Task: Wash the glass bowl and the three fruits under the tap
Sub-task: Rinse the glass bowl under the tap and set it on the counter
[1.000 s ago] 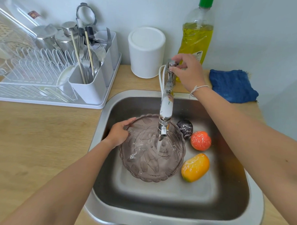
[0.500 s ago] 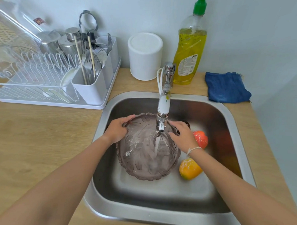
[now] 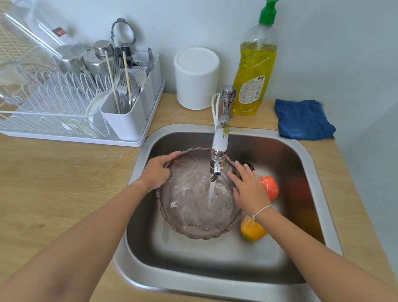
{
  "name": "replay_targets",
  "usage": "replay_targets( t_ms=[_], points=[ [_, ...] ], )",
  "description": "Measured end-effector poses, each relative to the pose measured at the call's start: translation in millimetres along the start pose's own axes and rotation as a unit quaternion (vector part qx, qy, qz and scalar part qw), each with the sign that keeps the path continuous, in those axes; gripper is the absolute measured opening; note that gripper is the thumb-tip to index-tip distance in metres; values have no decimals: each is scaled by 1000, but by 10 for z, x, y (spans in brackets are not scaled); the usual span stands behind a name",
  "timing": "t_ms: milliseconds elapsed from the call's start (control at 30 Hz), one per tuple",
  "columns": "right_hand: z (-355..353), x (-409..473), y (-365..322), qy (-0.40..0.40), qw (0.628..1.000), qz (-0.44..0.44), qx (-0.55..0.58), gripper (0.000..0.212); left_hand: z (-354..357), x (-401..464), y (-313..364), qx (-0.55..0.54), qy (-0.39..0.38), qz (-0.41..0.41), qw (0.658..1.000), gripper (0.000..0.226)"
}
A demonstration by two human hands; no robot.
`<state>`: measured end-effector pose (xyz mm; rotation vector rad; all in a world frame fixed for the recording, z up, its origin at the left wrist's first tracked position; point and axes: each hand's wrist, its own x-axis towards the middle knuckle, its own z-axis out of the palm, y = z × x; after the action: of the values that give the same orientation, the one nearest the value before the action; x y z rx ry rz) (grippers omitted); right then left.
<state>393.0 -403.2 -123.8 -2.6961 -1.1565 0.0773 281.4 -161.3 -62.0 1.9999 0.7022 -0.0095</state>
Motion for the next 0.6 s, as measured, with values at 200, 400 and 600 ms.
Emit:
replay_targets(
  t_ms=[200,400,600],
  points=[
    [52,-119,-279,-85,985,23,-150,54,-32,11,87,14,10,2,1000,70],
    [77,-190,-845,-268,959,42,83,69,-44,1,200,31,40,19,999,73],
    [99,-241,-1271,-317,924,-21,212,55,-142,21,235,80,45,43,995,73]
  ],
)
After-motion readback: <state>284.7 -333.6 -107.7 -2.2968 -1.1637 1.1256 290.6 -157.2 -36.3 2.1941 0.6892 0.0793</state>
